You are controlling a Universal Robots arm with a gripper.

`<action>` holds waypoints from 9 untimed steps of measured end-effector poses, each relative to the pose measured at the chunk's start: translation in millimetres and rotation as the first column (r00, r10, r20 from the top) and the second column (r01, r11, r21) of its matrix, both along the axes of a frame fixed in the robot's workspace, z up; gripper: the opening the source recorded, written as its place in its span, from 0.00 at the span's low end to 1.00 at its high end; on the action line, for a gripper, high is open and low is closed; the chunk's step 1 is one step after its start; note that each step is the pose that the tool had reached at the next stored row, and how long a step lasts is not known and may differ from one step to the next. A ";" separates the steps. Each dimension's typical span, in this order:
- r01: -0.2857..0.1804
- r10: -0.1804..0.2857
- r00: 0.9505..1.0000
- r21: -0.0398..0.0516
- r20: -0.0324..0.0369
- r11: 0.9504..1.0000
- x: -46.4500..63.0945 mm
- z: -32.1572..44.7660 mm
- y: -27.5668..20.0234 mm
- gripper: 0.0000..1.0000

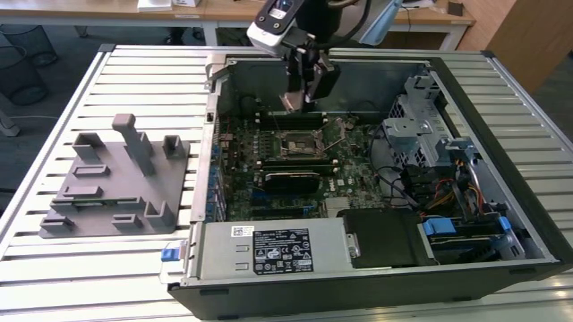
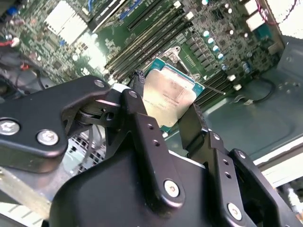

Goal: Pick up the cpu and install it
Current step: 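Place the cpu into insertion slot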

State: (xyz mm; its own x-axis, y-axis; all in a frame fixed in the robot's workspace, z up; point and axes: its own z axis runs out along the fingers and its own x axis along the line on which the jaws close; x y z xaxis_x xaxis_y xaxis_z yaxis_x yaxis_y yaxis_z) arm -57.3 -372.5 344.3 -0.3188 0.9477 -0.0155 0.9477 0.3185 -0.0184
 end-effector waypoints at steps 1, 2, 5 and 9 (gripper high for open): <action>0.017 -0.017 1.000 0.000 0.000 1.000 0.0 -0.8 0.0 0.54; 0.036 -0.036 0.999 0.000 0.000 0.999 0.0 -1.6 0.0 0.54; 0.087 -0.087 0.996 0.000 0.000 0.996 0.0 -4.1 0.0 0.54; 0.154 -0.154 0.988 0.000 0.000 0.988 0.0 -7.3 0.0 0.54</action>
State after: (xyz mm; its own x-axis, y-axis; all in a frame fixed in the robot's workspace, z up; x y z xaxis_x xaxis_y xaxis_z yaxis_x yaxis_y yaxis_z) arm -57.3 -372.5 337.0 -0.1693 0.9855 -0.0155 0.9854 0.1690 -0.0184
